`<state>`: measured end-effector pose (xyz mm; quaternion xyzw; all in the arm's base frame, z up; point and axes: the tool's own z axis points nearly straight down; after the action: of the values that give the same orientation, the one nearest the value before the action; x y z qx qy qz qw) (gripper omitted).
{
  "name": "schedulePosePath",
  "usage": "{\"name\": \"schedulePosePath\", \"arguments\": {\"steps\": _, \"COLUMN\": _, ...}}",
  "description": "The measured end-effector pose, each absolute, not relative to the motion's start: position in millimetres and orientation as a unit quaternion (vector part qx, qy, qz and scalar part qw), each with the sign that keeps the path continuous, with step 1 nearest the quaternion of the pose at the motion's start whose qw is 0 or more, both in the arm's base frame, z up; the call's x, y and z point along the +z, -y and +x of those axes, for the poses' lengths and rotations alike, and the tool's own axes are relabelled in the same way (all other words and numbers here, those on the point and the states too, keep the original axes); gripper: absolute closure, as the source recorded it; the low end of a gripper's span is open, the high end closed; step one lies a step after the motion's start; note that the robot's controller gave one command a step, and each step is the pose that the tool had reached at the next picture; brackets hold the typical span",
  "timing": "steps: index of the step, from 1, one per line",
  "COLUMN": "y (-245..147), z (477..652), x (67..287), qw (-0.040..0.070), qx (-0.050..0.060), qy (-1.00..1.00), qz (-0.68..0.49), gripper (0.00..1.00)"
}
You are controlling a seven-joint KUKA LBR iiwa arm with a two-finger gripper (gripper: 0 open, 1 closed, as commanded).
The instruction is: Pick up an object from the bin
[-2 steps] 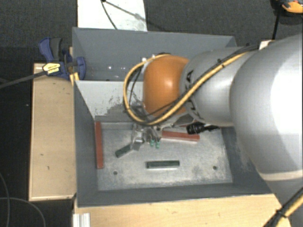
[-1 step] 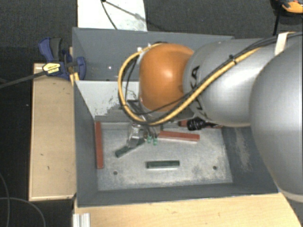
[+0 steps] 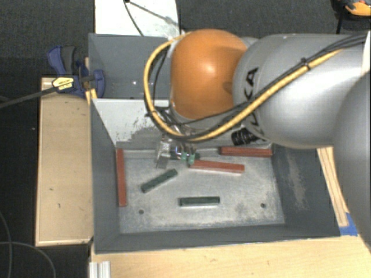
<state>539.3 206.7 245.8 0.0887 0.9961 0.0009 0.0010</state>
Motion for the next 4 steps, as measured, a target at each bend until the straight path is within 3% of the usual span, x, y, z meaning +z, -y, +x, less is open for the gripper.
{"name": "schedulePosePath", "arguments": {"steps": 1, "y": -201, "z": 553.5, "x": 106, "qw": 0.003, "qx": 0.001, "qy": -0.996, "qz": 0.093, "gripper": 0.00}}
{"name": "schedulePosePath", "arguments": {"steps": 2, "y": -199, "z": 553.1, "x": 91, "qw": -0.001, "qx": 0.000, "qy": -0.996, "qz": 0.093, "gripper": 0.00}}
{"name": "schedulePosePath", "arguments": {"steps": 3, "y": -156, "z": 575.6, "x": 71, "qw": 0.000, "qx": 0.000, "qy": -0.995, "qz": 0.104, "gripper": 1.00}}
{"name": "schedulePosePath", "arguments": {"steps": 4, "y": -156, "z": 575.5, "x": 71, "qw": 0.000, "qx": 0.000, "qy": -0.995, "qz": 0.104, "gripper": 1.00}}
